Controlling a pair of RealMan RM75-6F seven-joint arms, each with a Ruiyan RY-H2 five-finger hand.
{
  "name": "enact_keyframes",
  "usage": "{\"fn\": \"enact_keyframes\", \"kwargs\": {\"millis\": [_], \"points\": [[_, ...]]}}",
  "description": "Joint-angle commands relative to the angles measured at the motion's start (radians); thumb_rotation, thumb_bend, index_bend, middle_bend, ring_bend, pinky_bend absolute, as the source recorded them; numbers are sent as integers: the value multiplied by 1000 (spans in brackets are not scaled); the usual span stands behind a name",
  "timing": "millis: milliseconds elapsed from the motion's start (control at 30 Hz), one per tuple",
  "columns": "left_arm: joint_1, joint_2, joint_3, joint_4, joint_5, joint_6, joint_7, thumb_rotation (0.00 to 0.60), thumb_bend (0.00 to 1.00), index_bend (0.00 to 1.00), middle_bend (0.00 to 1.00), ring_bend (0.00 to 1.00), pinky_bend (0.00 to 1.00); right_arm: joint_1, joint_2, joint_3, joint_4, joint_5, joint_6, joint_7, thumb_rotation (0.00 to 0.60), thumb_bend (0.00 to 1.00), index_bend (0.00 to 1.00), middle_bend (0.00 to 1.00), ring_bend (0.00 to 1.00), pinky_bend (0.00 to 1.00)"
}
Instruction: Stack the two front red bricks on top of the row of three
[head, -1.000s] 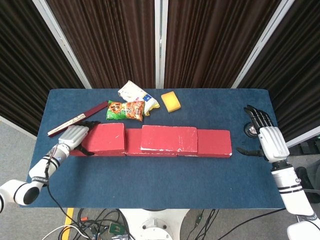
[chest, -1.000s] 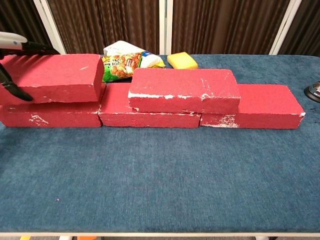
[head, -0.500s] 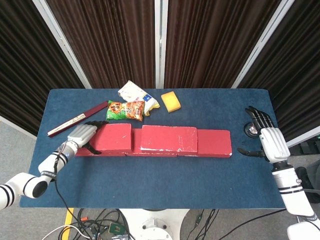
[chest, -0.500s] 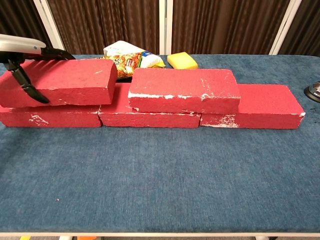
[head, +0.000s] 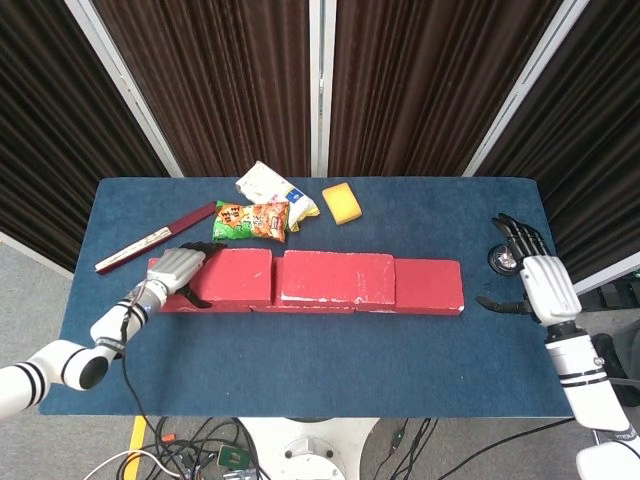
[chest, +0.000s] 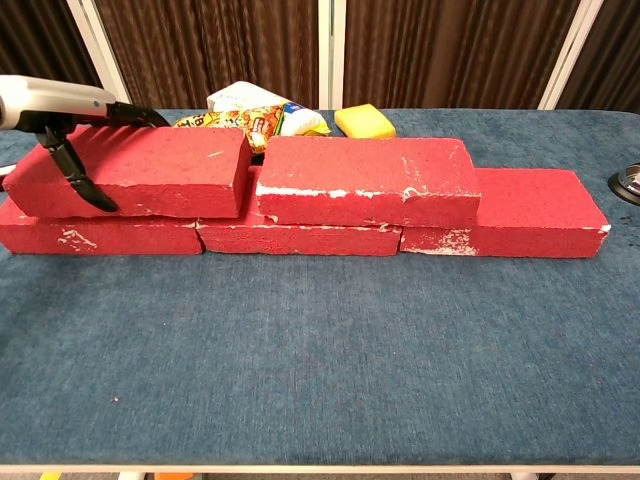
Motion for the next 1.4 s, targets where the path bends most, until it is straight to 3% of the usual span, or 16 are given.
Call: {"fn": "enact_keyframes", "kwargs": {"millis": [33,1400], "points": [[-8,-3,0,3,-8,-6,4,600,151,7,201,80,146,0,-2,0,4,-2,-1,3,600,0,0,0,0,0],[-42,-62,8,63,-5,-10,-24,600,152,7,201,75,146,2,-26,-6,40,-3,-22,28,600,0,0,0,0,0]]}}
